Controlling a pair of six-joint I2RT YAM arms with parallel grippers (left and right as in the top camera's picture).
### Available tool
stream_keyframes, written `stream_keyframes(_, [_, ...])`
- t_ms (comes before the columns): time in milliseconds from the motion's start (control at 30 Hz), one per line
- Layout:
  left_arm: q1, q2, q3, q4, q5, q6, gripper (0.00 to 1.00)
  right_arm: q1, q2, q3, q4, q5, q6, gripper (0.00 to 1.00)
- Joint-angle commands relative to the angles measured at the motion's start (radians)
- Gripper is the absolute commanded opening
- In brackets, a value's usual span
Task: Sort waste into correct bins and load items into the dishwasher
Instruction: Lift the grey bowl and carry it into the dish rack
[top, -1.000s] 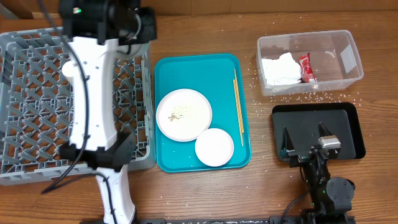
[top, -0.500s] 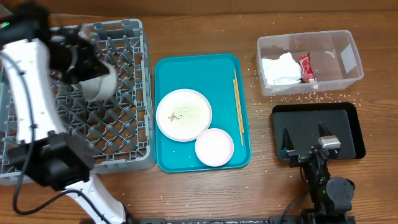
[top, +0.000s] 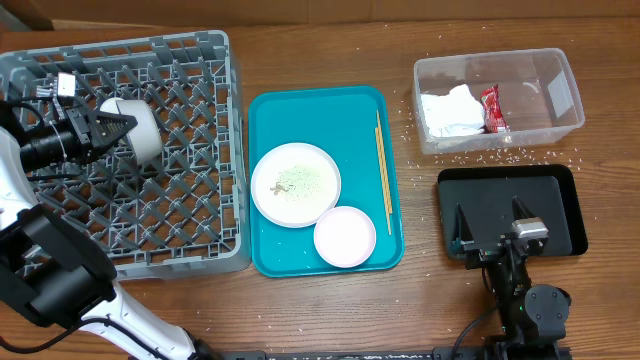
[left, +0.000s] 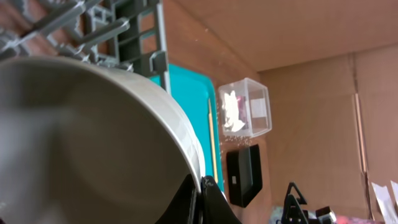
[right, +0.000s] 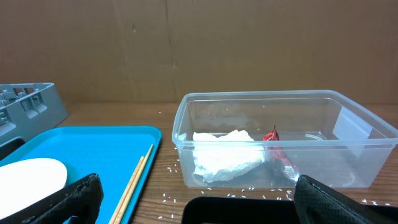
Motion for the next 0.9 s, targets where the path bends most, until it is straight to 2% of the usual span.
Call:
stream_keyframes(0, [0.018, 0.002, -0.027, 0.016, 0.093, 0.058, 0.04, -0.005, -0.01, -0.01, 0.007, 0.012, -0.001, 1.0])
stream_keyframes(233, [0.037, 0.003, -0.058, 0.038, 0.087, 0.074, 0.04, -0.005, -0.01, -0.01, 0.007, 0.013, -0.001, 1.0])
stream_keyframes(567, [0.076, 0.003, -0.2, 0.106, 0.09, 0.09, 0.04, -0.005, -0.01, -0.01, 0.007, 0.013, -0.001, 1.0])
stream_keyframes(800, [0.153, 0.002, -0.221, 0.111, 0.069, 0.023, 0.04, -0.005, -0.01, -0.01, 0.006, 0.013, -0.001, 1.0])
stream_keyframes(867, [0.178, 0.002, -0.221, 0.11, 0.051, 0.009, 0.07, -0.005, -0.01, -0.01, 0.007, 0.013, -0.001, 1.0])
